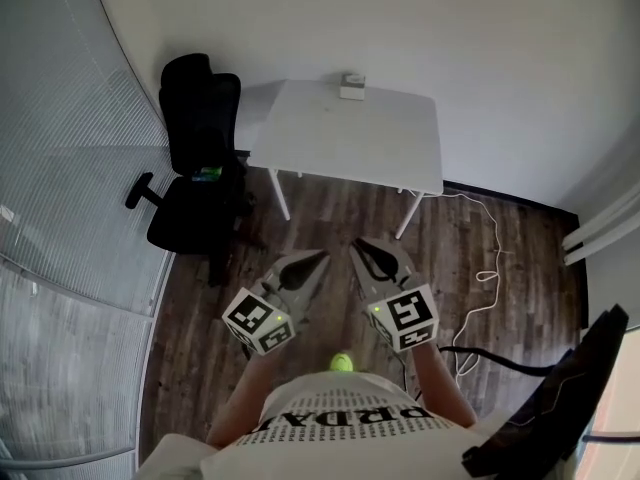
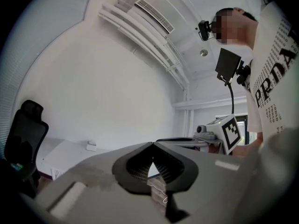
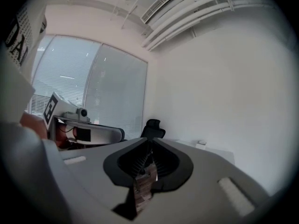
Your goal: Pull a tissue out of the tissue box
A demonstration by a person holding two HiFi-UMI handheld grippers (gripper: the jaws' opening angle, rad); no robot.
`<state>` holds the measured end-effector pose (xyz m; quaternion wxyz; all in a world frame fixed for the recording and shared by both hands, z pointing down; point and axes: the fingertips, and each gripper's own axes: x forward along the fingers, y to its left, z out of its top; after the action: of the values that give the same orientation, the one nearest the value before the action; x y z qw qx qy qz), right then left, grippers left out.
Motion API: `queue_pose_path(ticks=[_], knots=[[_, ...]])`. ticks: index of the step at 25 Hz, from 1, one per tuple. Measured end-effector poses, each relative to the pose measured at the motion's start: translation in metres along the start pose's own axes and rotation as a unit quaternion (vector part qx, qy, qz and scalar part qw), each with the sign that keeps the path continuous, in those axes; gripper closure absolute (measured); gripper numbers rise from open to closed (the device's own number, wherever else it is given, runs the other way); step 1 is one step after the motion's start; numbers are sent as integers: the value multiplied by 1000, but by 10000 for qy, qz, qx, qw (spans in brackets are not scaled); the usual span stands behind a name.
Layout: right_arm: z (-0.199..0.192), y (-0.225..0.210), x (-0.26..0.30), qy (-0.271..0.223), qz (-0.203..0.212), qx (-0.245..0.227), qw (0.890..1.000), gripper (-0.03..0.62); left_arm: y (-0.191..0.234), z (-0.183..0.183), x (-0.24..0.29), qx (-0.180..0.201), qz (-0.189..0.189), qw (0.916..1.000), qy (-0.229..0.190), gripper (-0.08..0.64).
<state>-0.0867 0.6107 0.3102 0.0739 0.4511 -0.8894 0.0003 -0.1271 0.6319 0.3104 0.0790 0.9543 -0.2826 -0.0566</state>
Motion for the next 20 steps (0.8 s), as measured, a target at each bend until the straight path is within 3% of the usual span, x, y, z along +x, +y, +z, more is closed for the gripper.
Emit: queue_pose_path(ticks=[20], knots=[[-9, -41, 34, 157, -6, 108, 9998, 557, 38, -13, 38, -257, 33, 9997, 5, 569]])
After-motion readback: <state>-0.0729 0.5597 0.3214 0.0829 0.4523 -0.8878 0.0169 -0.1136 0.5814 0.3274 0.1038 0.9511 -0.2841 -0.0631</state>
